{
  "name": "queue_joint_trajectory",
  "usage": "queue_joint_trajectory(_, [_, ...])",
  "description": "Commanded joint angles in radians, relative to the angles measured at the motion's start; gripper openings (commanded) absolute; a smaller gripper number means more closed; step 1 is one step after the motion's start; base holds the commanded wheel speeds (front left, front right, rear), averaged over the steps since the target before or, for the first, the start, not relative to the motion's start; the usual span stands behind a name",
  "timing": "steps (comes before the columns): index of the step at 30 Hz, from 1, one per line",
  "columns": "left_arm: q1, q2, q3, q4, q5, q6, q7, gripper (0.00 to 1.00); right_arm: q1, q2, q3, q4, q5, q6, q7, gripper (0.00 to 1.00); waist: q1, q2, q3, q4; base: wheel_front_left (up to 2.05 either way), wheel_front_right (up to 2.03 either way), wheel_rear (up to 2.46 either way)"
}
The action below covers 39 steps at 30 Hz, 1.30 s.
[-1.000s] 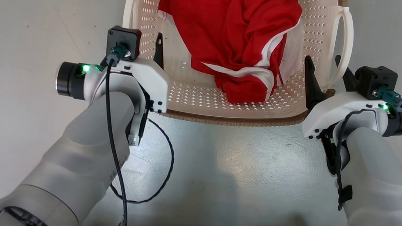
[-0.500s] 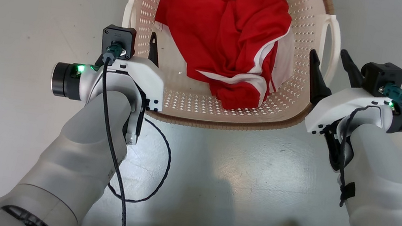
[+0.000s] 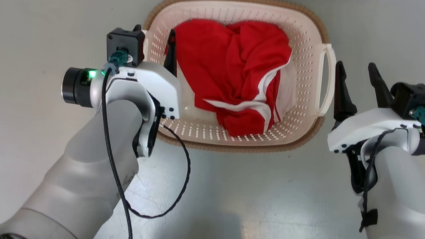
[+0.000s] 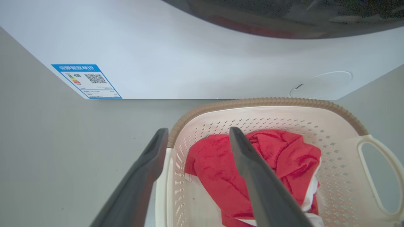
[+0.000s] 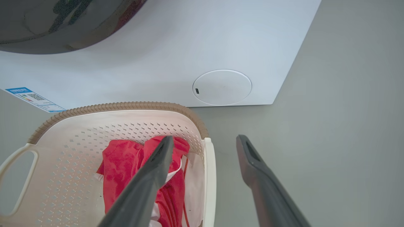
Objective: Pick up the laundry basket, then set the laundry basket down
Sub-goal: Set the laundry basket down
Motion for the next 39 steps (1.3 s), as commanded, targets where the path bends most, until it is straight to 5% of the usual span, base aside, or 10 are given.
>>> queue_joint_trajectory(1, [0.042, 0.018, 0.03, -0.046, 0.014, -0.009, -0.005, 1.0, 0.052, 0.016, 0.007, -0.032, -0.014, 0.006, -0.014, 1.0, 0.0, 0.0, -0.036, 0.005, 0.0, 0.0, 0.0])
queue_joint_trajectory(21, [0.325, 0.018, 0.22, -0.333, 0.147, -0.106, -0.005, 1.0, 0.27, 0.016, -0.076, -0.264, -0.072, 0.006, -0.014, 1.0, 0.0, 0.0, -0.353, 0.021, 0.0, 0.0, 0.0])
queue_joint_trajectory(39, [0.678, 0.018, 0.361, -0.542, 0.193, -0.151, -0.005, 1.0, 0.586, 0.016, -0.123, -0.481, -0.128, 0.006, -0.014, 1.0, 0.0, 0.0, -0.615, 0.024, 0.0, 0.0, 0.0])
